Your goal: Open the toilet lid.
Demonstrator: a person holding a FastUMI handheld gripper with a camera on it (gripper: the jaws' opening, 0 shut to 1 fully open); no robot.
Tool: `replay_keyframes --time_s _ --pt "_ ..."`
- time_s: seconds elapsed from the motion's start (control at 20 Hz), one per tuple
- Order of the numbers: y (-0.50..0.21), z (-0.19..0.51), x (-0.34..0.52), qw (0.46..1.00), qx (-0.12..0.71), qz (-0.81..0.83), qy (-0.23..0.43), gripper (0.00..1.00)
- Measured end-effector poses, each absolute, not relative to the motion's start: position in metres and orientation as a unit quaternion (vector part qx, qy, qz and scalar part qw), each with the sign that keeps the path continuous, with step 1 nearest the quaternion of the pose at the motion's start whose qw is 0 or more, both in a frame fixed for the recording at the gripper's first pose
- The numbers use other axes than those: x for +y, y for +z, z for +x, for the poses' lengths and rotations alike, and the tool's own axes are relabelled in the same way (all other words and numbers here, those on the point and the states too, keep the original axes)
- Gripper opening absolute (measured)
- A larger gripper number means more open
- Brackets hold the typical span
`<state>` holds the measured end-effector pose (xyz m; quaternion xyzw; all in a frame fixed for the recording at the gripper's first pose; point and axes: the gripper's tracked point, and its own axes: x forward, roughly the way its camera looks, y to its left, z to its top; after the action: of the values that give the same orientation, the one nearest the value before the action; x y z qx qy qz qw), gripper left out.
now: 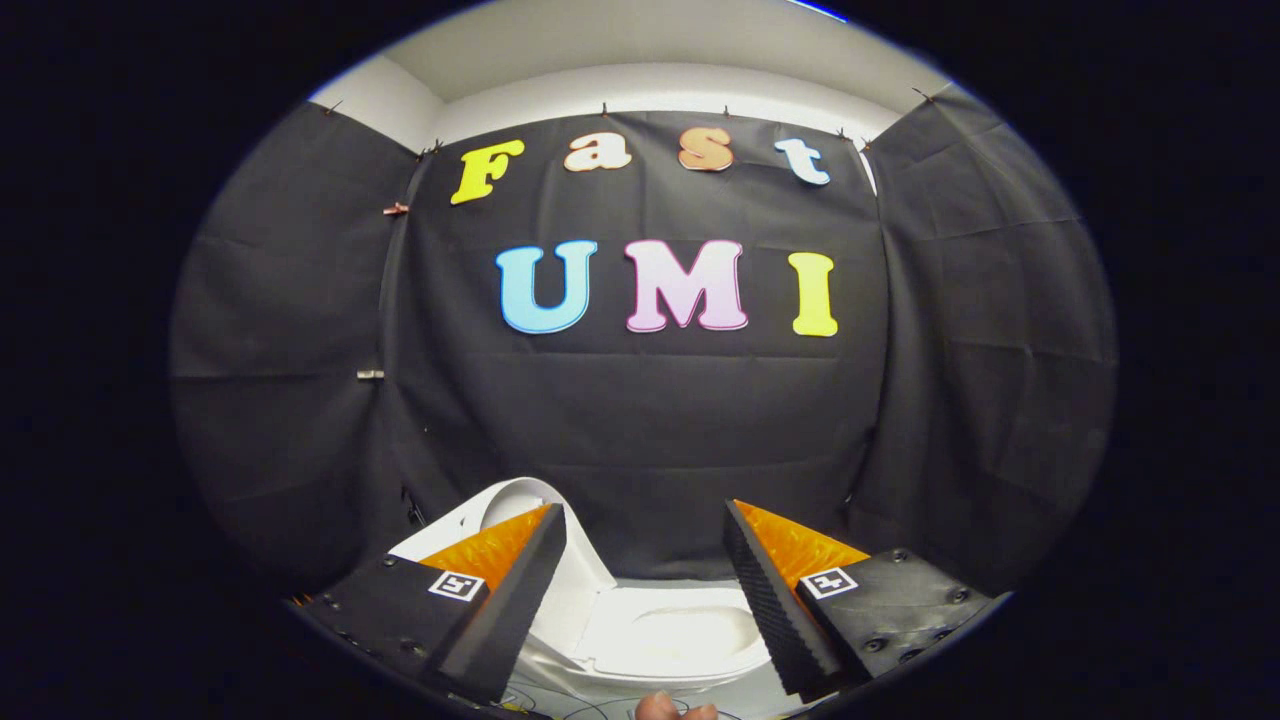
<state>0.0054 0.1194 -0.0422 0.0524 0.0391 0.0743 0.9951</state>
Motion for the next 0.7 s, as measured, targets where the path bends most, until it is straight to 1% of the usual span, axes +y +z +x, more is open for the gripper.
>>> replay_keyframes --time_s 0.15,0.5,0.7 --pt "-0.026 -0.003 0.104 0.996 0.027 0.053 0.073 0.99" --pt "0.021 -0.023 0.059 0.998 -0.028 0.040 0.045 0.98" --pt "0.027 -0.027 0.053 0.998 -0.033 0.034 0.040 0.98"
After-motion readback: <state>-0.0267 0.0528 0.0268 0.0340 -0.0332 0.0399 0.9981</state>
